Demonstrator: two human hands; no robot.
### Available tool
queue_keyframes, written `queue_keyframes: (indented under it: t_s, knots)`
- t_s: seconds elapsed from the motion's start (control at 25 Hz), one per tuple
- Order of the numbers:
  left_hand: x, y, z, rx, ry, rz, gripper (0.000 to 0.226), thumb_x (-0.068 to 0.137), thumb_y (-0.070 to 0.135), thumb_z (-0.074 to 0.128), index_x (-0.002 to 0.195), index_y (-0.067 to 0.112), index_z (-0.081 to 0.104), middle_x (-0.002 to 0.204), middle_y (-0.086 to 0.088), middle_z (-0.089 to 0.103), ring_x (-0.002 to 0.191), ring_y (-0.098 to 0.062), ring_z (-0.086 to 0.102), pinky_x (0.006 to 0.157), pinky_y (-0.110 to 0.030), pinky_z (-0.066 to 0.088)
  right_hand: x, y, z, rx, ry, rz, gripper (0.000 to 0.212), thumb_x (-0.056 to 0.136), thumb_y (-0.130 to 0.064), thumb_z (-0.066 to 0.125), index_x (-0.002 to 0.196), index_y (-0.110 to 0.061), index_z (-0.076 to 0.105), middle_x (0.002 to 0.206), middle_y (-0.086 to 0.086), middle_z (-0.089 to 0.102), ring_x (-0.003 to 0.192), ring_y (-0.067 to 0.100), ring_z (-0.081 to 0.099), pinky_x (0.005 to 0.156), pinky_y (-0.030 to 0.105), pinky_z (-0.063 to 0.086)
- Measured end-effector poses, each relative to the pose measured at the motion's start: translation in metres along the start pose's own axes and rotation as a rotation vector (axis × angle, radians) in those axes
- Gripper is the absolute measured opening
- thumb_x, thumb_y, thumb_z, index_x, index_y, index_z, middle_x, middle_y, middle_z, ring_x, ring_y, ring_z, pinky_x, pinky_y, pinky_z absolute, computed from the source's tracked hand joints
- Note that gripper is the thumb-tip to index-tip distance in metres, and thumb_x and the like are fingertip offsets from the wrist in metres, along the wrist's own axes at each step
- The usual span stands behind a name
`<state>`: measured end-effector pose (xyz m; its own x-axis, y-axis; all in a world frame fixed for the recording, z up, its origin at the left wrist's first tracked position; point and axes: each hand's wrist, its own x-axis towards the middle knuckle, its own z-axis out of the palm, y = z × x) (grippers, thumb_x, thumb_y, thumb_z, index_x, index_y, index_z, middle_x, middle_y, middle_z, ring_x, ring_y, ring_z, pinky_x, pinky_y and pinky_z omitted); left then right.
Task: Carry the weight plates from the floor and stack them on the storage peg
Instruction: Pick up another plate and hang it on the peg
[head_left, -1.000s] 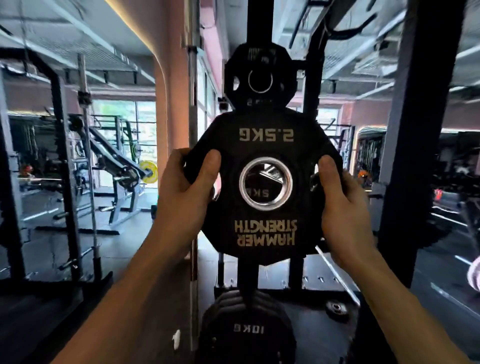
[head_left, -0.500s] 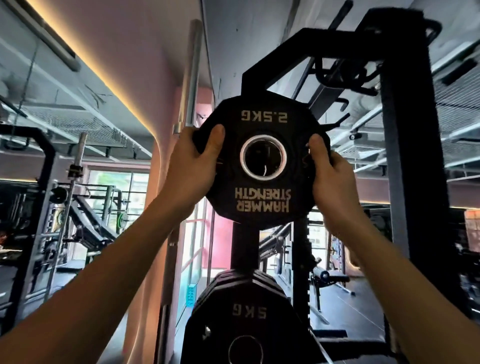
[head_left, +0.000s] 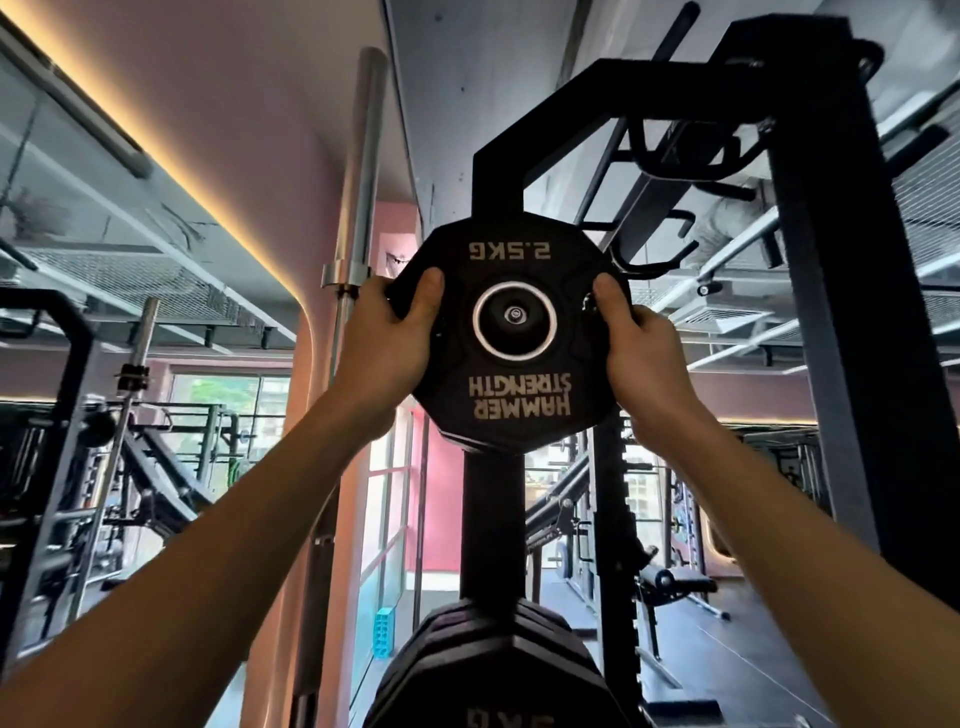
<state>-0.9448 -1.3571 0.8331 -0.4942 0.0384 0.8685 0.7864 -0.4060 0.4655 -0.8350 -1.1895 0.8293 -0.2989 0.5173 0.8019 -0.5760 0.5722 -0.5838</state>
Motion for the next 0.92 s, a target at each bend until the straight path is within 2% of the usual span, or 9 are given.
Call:
queue_keyframes:
  t_s: [0.24,0.48,0.64,0.8,0.84,0.92]
  knots:
    - [0.016,-0.031,0.007,0.038,0.007,0.006,0.039,0.092,0.048,0.058,0.111,0.014,0.053,0.106,-0.001,0.065,0.098,-0.014,0.064,0.085,-0.032,0.053,0.017,0.033,0.01,0.011,0.02,-0.014,0.05,0.092,-0.062,0.049,0.096,-0.016,0.069,0.093,0.003,0.074,0.09,0.02,0.071,0.088,0.046,0.057]
    - [0.028,-0.062,0.012,0.027,0.024,0.01,0.046,0.091,0.051,0.06,0.114,0.011,0.057,0.109,-0.005,0.068,0.099,-0.02,0.068,0.085,-0.038,0.056,0.03,0.059,0.022,-0.01,0.044,-0.027,0.076,0.068,-0.084,0.045,0.092,-0.016,0.068,0.092,0.003,0.074,0.091,0.024,0.07,0.089,0.05,0.054]
    - [0.025,-0.065,0.015,0.017,0.038,-0.01,0.042,0.092,0.046,0.06,0.114,0.011,0.057,0.106,-0.002,0.067,0.093,-0.014,0.067,0.072,-0.025,0.051,0.032,0.067,0.023,-0.018,0.052,-0.001,0.077,0.066,-0.084,0.044,0.095,-0.017,0.068,0.094,0.002,0.074,0.091,0.023,0.07,0.089,0.05,0.054]
    - [0.014,-0.058,0.011,0.096,-0.004,-0.016,0.037,0.094,0.049,0.055,0.117,0.019,0.053,0.106,0.007,0.064,0.096,-0.006,0.063,0.069,-0.018,0.046,0.024,0.06,0.019,-0.096,0.012,0.017,0.083,0.069,-0.085,0.041,0.106,-0.014,0.064,0.1,0.003,0.071,0.094,0.022,0.068,0.089,0.05,0.054]
    - [0.007,-0.057,0.008,0.134,-0.008,-0.008,0.037,0.095,0.049,0.054,0.121,0.023,0.052,0.106,0.01,0.063,0.097,-0.006,0.063,0.07,-0.018,0.047,0.019,0.059,0.016,-0.127,-0.004,0.017,0.08,0.073,-0.083,0.042,0.11,-0.014,0.06,0.103,0.003,0.07,0.094,0.023,0.068,0.086,0.049,0.056]
    - [-0.01,-0.056,0.0,0.215,0.002,0.018,0.04,0.095,0.048,0.054,0.131,0.031,0.049,0.102,0.011,0.064,0.089,-0.008,0.066,0.07,-0.023,0.051,0.003,0.056,0.011,-0.157,-0.022,0.022,0.063,0.088,-0.07,0.044,0.114,-0.013,0.049,0.104,0.005,0.065,0.077,0.027,0.071,0.066,0.043,0.06]
